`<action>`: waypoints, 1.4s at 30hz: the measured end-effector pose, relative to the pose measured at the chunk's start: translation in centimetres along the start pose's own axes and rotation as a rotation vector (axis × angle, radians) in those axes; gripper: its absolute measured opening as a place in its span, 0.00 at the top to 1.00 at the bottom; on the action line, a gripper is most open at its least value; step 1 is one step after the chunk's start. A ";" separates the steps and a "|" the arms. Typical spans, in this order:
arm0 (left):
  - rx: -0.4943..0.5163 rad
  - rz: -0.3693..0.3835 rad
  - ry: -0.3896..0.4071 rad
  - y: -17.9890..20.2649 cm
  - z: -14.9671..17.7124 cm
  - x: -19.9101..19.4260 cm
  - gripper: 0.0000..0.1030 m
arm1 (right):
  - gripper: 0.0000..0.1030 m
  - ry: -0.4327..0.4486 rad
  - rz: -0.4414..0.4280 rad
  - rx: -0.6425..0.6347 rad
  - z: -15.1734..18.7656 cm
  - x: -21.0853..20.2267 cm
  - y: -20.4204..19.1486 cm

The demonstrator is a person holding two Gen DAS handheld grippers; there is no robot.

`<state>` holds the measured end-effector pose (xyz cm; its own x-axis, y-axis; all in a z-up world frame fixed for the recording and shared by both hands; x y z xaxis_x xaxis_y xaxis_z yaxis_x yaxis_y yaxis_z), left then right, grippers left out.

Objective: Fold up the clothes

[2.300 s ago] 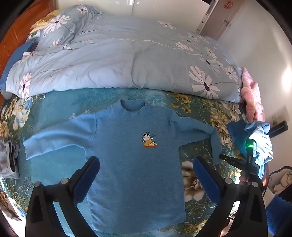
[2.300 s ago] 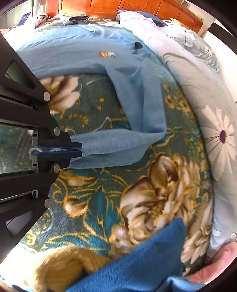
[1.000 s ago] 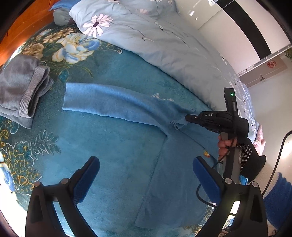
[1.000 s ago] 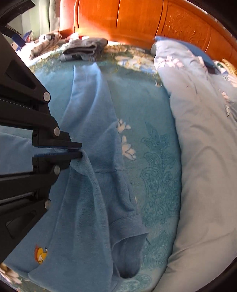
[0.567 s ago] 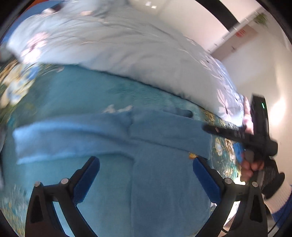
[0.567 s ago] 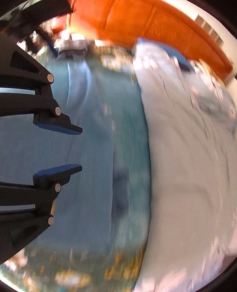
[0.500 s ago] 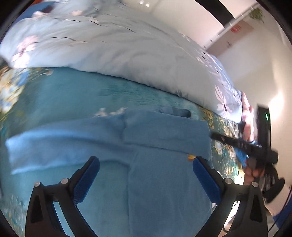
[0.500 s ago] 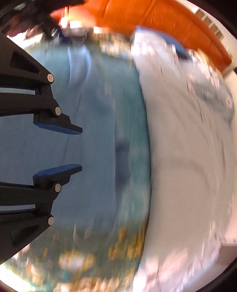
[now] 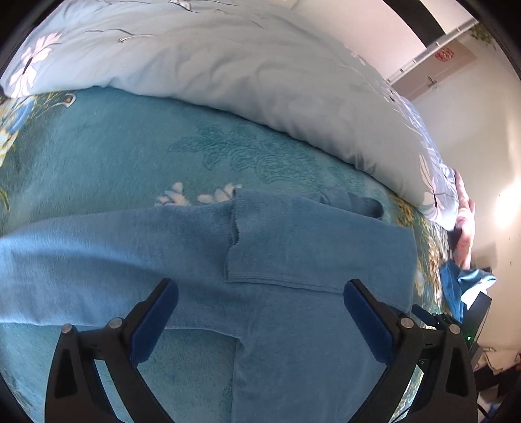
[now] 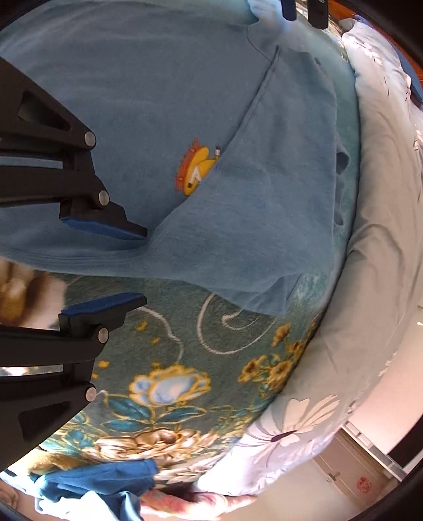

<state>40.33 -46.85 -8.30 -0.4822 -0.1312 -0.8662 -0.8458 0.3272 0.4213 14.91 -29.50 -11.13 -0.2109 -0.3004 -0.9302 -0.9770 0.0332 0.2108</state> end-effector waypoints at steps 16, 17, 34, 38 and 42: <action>0.036 0.027 -0.043 0.4 0.5 5.0 0.47 | 0.59 0.062 0.018 0.237 1.3 1.3 4.4; 0.017 0.047 -0.042 0.3 0.7 5.0 0.50 | 0.57 0.064 0.019 0.245 1.5 1.3 4.5; -0.288 0.164 -0.001 -1.6 3.9 1.8 0.97 | 0.54 0.085 0.015 0.237 2.0 1.0 4.4; -0.327 0.132 -0.055 -2.9 6.4 2.4 0.97 | 0.54 0.074 -0.003 0.247 2.0 1.1 4.6; -0.312 0.117 -0.057 -3.1 6.6 3.0 0.97 | 0.52 0.056 -0.044 0.252 2.1 0.4 4.8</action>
<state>42.99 -42.06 -13.96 -0.5740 -0.0543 -0.8171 -0.8189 0.0335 0.5730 10.11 -27.48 -11.15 -0.1732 -0.3589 -0.9171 -0.9637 0.2537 0.0828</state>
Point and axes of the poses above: each gripper's, at about its wrist camera, not at the fingertips, and x roughly the way its jaws point, y to its right, z to its underside, the point moved 2 cm from there along x, roughly the way its jaws point, and after that the axes turned 2 degrees about -z, right-handed, at the moved point
